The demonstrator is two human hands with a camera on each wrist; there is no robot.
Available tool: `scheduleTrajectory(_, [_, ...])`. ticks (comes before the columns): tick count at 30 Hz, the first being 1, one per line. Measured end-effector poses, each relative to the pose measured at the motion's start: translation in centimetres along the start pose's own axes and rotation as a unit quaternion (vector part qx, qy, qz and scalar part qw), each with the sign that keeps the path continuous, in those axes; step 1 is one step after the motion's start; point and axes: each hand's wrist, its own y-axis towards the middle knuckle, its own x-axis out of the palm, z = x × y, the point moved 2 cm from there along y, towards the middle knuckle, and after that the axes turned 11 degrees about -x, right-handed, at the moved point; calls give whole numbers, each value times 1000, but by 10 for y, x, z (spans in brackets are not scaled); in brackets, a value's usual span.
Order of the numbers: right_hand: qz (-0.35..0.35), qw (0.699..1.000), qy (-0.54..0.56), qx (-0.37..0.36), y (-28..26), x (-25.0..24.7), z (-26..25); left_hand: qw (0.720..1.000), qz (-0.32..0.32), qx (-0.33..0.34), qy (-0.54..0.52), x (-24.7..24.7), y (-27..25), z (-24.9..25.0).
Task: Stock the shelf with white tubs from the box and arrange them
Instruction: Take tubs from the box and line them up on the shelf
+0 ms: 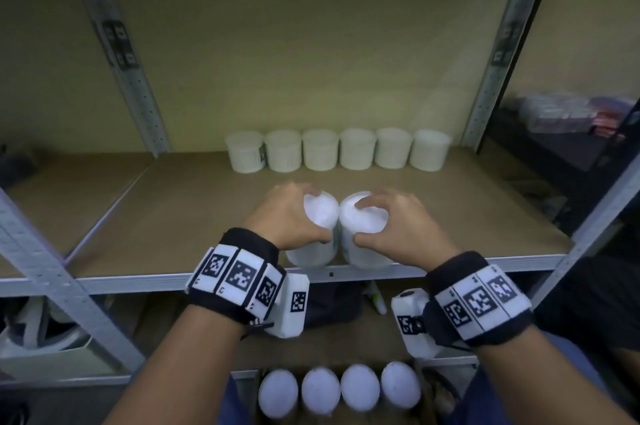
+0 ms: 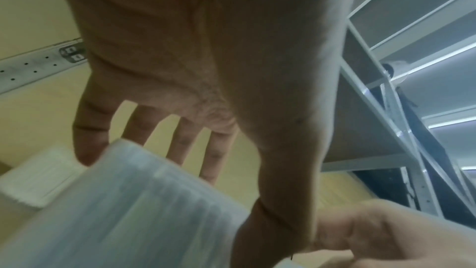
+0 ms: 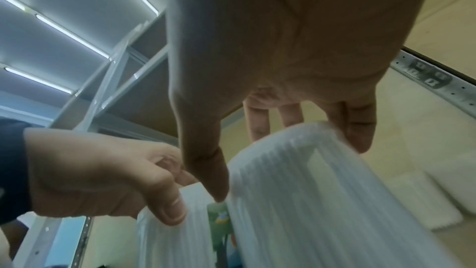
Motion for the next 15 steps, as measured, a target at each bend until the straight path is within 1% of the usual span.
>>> scheduleTrajectory(4, [-11, 1000, 5, 19, 10, 20, 16, 999, -21, -32, 0, 20, 14, -4])
scheduleTrajectory(6, [-1, 1000, 18, 24, 12, 27, 24, 999, -20, -36, 8, 27, 16, -6])
scheduleTrajectory(9, [14, 999, 28, 20, 13, 33, 32, 999, -23, -31, 26, 30, 18, -7])
scheduleTrajectory(12, [5, 1000, 12, 15, 11, 35, 33, 998, -32, -23, 40, 30, 17, -8])
scheduleTrajectory(15, [19, 1000, -24, 4, 6, 32, 30, 999, -16, 9, 46, 32, 10, -9])
